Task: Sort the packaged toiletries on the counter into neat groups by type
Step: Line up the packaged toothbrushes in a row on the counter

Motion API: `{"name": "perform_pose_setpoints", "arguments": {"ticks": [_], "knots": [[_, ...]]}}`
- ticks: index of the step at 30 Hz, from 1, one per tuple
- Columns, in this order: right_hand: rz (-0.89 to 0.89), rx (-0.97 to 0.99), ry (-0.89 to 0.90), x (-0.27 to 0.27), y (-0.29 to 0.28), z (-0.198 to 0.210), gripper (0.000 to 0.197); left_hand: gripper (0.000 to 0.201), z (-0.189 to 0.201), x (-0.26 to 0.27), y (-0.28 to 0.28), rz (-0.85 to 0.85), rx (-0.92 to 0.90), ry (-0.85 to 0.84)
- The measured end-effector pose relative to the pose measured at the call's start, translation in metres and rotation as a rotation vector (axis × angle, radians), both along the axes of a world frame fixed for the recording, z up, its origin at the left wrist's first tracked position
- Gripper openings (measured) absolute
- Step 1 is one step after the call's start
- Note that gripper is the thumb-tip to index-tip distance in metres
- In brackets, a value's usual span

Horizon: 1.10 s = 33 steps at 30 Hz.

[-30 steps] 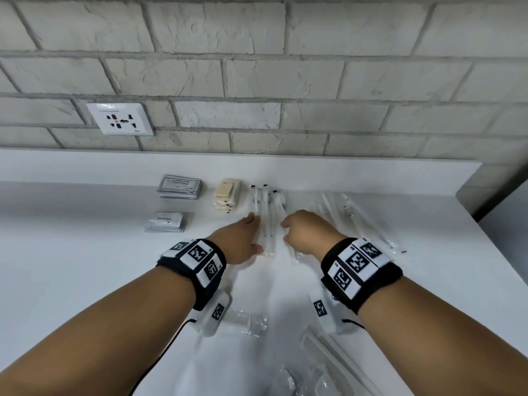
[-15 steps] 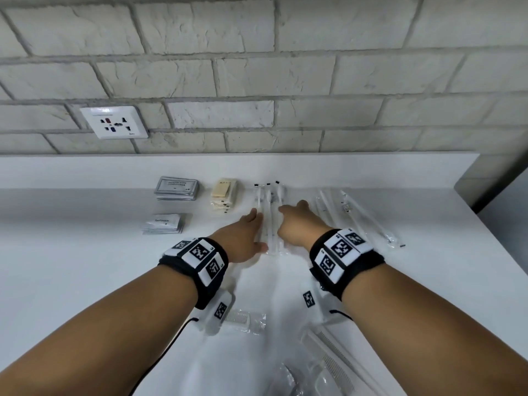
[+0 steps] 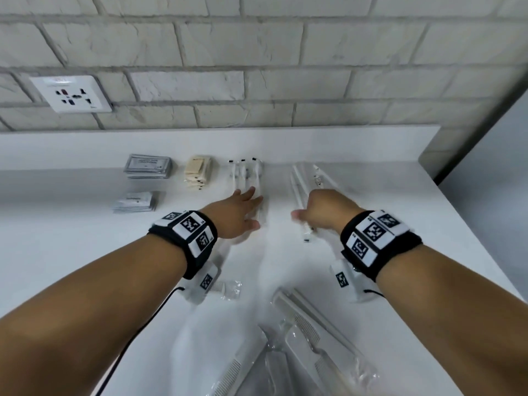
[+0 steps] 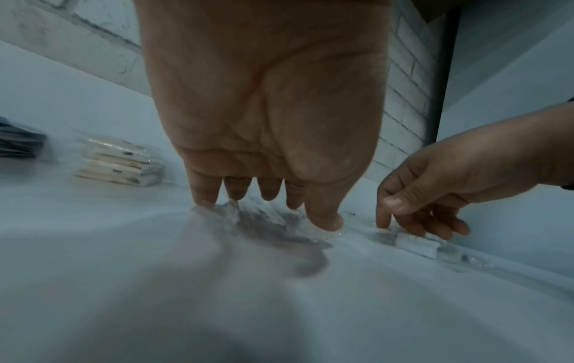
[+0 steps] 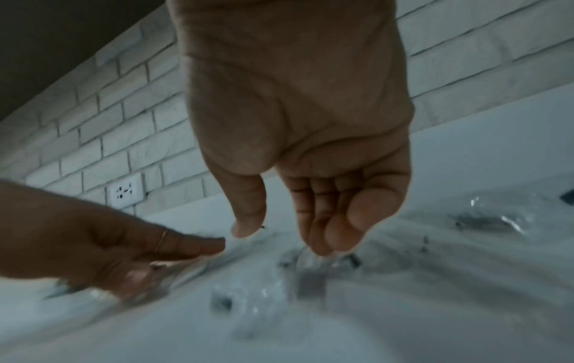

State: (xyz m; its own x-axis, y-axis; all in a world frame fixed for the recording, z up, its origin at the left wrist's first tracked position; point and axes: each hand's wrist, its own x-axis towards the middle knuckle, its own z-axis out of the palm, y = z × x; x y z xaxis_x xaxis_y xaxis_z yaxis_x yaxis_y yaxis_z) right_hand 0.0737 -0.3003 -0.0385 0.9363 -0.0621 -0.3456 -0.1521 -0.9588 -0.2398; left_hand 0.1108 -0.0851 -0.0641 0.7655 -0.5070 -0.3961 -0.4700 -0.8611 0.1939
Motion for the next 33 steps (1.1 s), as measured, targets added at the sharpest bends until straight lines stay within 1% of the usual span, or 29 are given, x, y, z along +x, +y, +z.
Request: {"name": "perform_pose_setpoints", "arguments": {"ticks": [1,3,5,7,8,10,12,13,15,17,18,19,21,23,25,26,27,29,30,33], "knots": [[-0.02,-0.025,-0.003,-0.001,0.003,-0.005,0.041,0.072,0.0,0.0,0.0,0.004,-0.001,0.001],[-0.08,-0.067,-0.019,0.001,0.009,-0.015,0.034,0.072,0.0,0.0,0.001,0.008,0.001,0.003],[-0.155,-0.021,-0.008,0.008,0.012,-0.018,0.018,0.072,0.0,0.0,0.001,0.007,0.003,0.005],[-0.203,0.044,-0.009,0.016,0.012,-0.015,0.012,0.073,-0.001,-0.001,0.002,0.008,-0.003,0.009],[-0.197,0.056,-0.028,0.02,0.011,-0.012,0.011,0.074,-0.001,-0.001,0.003,0.011,-0.014,0.009],[-0.154,0.05,-0.114,0.026,0.008,-0.004,0.009,0.075,0.0,-0.002,0.005,0.028,-0.062,-0.011],[-0.105,0.074,-0.198,0.028,0.003,0.005,0.008,0.072,0.004,-0.003,0.007,0.06,-0.117,-0.077],[-0.071,0.097,-0.235,0.029,0.002,0.009,0.011,0.07,0.006,-0.003,0.009,0.081,-0.14,-0.116],[0.02,0.143,-0.288,0.032,-0.002,0.014,0.026,0.065,0.009,-0.002,0.015,0.135,-0.159,-0.154],[0.133,0.11,-0.288,0.038,-0.004,0.018,0.039,0.062,0.01,-0.001,0.021,0.175,-0.142,-0.131],[0.178,0.079,-0.279,0.042,-0.004,0.02,0.04,0.062,0.011,-0.002,0.024,0.185,-0.132,-0.112],[0.206,0.066,-0.277,0.044,-0.003,0.022,0.037,0.062,0.011,-0.002,0.026,0.189,-0.127,-0.095],[0.217,0.082,-0.324,0.047,-0.001,0.026,0.023,0.062,0.01,-0.004,0.027,0.193,-0.123,-0.08],[0.23,0.039,-0.475,0.047,0.004,0.026,0.009,0.063,0.005,-0.004,0.028,0.189,-0.121,-0.084],[0.28,0.022,-0.688,0.046,0.013,0.021,0.007,0.063,0.001,-0.004,0.027,0.171,-0.106,-0.08],[0.309,0.043,-0.75,0.045,0.018,0.017,0.009,0.062,0.0,-0.004,0.027,0.158,-0.095,-0.078],[0.332,0.077,-0.774,0.045,0.022,0.014,0.011,0.062,0.0,-0.004,0.026,0.154,-0.088,-0.073],[0.344,0.117,-0.745,0.045,0.027,0.005,0.017,0.064,0.001,-0.005,0.026,0.173,-0.091,-0.057],[0.33,0.101,-0.692,0.045,0.027,-0.001,0.022,0.065,0.001,-0.004,0.027,0.181,-0.091,-0.052],[0.254,-0.085,-0.378,0.043,0.019,-0.016,0.04,0.066,0.001,-0.004,0.029,0.17,-0.066,-0.042]]}}
